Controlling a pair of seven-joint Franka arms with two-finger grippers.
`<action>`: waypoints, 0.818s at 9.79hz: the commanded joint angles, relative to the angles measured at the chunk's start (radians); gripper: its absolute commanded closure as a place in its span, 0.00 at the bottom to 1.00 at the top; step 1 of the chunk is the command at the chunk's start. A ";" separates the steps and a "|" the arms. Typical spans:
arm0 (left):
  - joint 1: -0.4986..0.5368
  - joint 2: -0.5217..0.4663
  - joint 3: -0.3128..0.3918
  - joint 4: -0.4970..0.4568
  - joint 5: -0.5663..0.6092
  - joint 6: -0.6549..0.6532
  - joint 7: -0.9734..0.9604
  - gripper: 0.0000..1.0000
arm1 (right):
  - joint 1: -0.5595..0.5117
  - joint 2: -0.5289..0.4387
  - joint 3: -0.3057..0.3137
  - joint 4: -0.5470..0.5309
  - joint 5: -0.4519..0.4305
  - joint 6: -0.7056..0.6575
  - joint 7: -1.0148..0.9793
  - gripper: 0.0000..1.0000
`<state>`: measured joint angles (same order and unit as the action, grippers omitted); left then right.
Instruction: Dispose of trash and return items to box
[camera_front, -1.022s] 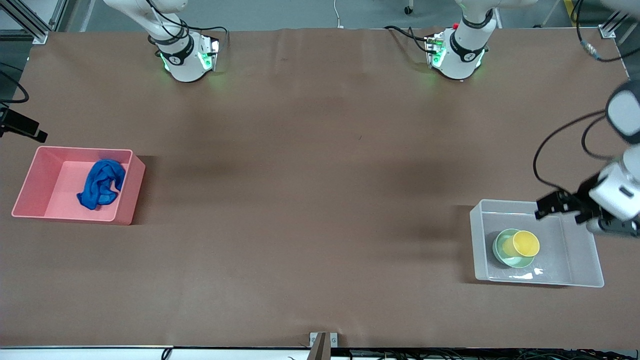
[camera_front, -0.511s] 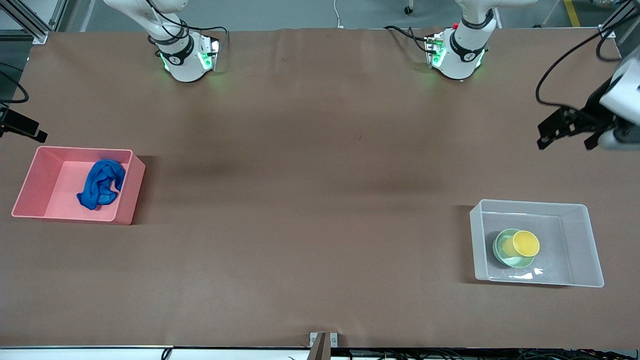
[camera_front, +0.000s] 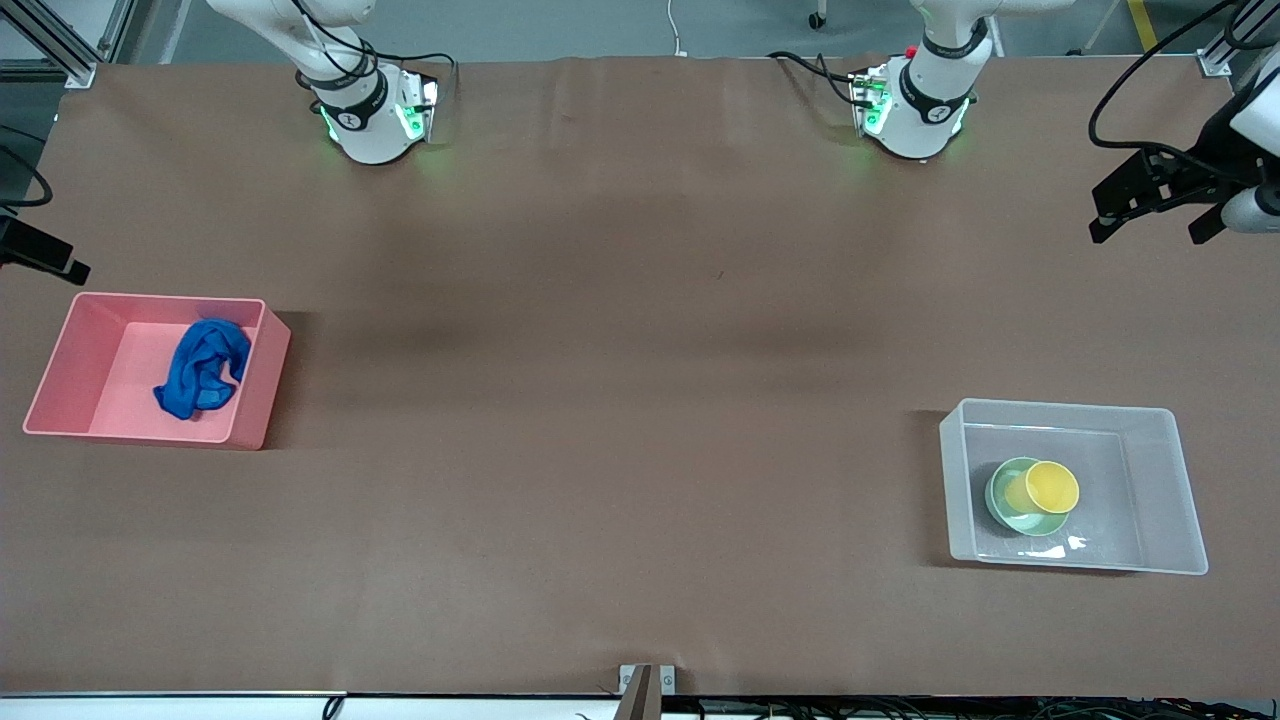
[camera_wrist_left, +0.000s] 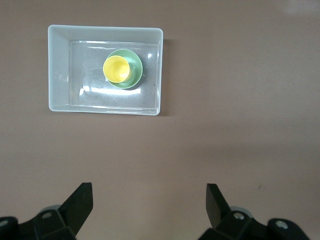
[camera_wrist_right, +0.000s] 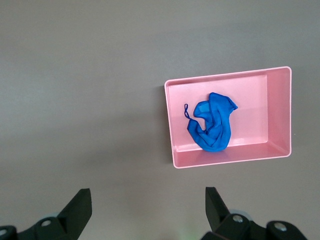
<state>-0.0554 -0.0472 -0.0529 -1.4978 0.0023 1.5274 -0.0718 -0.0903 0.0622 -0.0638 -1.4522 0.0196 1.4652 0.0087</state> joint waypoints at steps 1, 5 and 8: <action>-0.001 0.039 -0.001 0.033 0.004 -0.023 0.010 0.00 | -0.005 -0.016 0.002 -0.016 -0.006 -0.002 -0.010 0.00; 0.006 0.036 0.001 0.018 -0.033 -0.067 0.009 0.00 | -0.005 -0.016 0.002 -0.016 -0.006 0.000 -0.012 0.00; 0.006 0.036 0.001 0.014 -0.022 -0.069 0.015 0.00 | -0.005 -0.016 0.002 -0.016 -0.006 0.000 -0.012 0.00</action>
<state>-0.0533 -0.0249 -0.0516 -1.4740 -0.0160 1.4785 -0.0717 -0.0904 0.0622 -0.0640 -1.4522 0.0196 1.4652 0.0084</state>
